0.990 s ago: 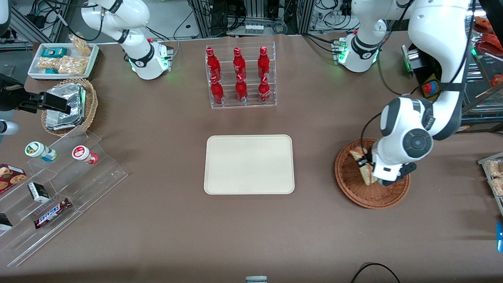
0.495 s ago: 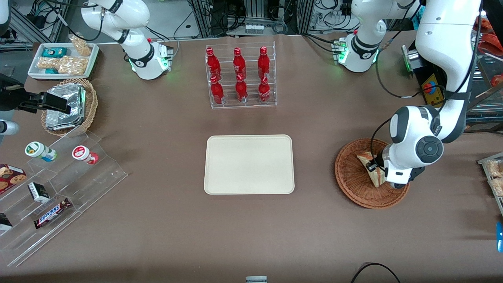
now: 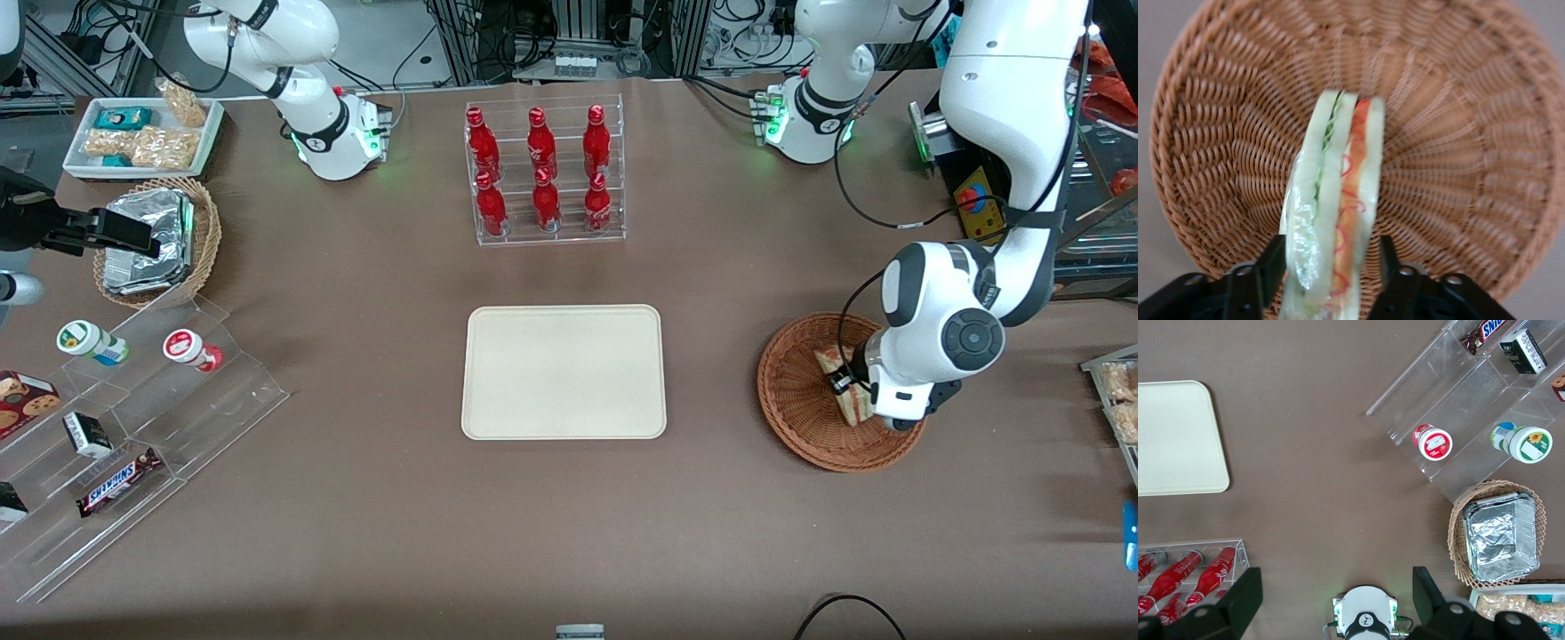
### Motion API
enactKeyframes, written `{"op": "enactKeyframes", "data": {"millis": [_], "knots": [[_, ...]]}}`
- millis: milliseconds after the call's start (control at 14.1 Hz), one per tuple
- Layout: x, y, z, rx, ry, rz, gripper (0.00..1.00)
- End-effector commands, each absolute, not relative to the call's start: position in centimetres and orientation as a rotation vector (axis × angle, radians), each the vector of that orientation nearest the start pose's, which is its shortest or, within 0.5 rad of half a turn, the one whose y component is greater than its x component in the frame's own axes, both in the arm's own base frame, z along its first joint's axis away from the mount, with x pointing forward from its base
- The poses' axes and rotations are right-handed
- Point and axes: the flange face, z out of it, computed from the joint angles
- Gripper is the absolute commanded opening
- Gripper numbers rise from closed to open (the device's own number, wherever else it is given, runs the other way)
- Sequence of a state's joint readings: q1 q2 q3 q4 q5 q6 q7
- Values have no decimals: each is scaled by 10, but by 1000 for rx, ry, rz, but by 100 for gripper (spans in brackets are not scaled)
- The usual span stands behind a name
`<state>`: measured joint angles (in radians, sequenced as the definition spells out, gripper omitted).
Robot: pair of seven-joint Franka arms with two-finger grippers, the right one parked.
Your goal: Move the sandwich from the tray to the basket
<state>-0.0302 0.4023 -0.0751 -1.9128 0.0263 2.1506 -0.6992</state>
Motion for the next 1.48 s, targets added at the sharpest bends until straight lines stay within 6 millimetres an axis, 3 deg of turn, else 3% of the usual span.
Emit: {"op": "enactKeyframes", "data": {"millis": [0,212,495,566,778,848,1061,1202,1414], "knots": [[601,-56,349,-3007,-657,255,100],[587,-43,431,-3047,-374,367,100],[574,-30,546,-3034,-320,468,100],[572,-29,563,-3033,-321,480,100],[563,-27,594,-3051,-325,428,100],[552,-24,612,-3066,-332,391,100],[529,-6,636,-3086,-284,408,100],[524,-8,636,-3092,-205,420,100],[519,-17,644,-3078,-254,383,100]]}}
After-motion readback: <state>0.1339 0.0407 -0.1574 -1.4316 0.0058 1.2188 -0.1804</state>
